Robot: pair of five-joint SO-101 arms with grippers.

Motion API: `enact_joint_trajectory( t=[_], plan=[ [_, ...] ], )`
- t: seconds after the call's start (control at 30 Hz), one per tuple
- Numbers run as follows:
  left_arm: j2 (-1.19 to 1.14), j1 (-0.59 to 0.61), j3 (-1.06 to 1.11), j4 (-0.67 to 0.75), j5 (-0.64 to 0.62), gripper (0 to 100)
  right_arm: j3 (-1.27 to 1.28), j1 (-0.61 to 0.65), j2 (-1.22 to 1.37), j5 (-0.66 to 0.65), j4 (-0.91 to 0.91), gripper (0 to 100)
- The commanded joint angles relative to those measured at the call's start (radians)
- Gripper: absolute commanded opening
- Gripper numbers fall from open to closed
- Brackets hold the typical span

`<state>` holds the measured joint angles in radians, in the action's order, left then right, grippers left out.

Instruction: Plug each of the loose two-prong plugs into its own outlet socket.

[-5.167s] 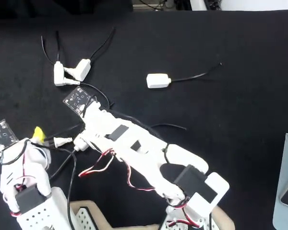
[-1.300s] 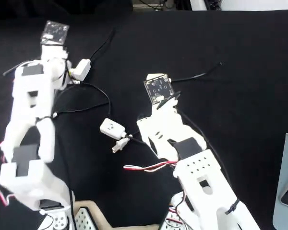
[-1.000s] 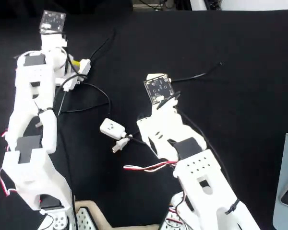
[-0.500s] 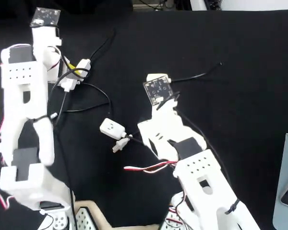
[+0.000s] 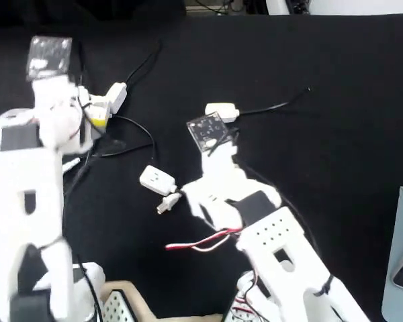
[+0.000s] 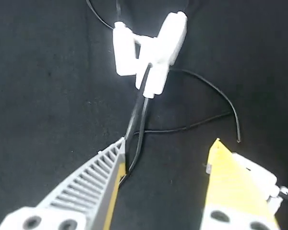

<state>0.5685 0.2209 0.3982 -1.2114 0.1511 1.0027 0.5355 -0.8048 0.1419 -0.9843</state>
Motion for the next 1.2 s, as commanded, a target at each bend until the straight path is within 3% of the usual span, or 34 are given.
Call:
enact_joint_trajectory(
  t=[0.0,0.2,0.37,0.9,1.17],
  plan=[
    [0.216,0.051,0.239,0.141,-0.020,27,-0.099,0.064,0.073,0.137,-0.017,17.7],
    [0.367,0.127,0.492,0.253,-0.101,27,-0.203,0.164,0.351,0.345,-0.009,17.6],
    [0.373,0.162,0.591,0.319,-0.186,27,-0.344,0.184,0.576,0.423,-0.011,17.4],
    [0.382,0.165,0.711,0.390,-0.207,27,-0.499,0.164,0.829,0.489,0.015,17.3],
    [0.382,0.165,0.722,0.393,-0.204,27,-0.478,0.072,0.897,0.523,0.051,16.7]
  ],
)
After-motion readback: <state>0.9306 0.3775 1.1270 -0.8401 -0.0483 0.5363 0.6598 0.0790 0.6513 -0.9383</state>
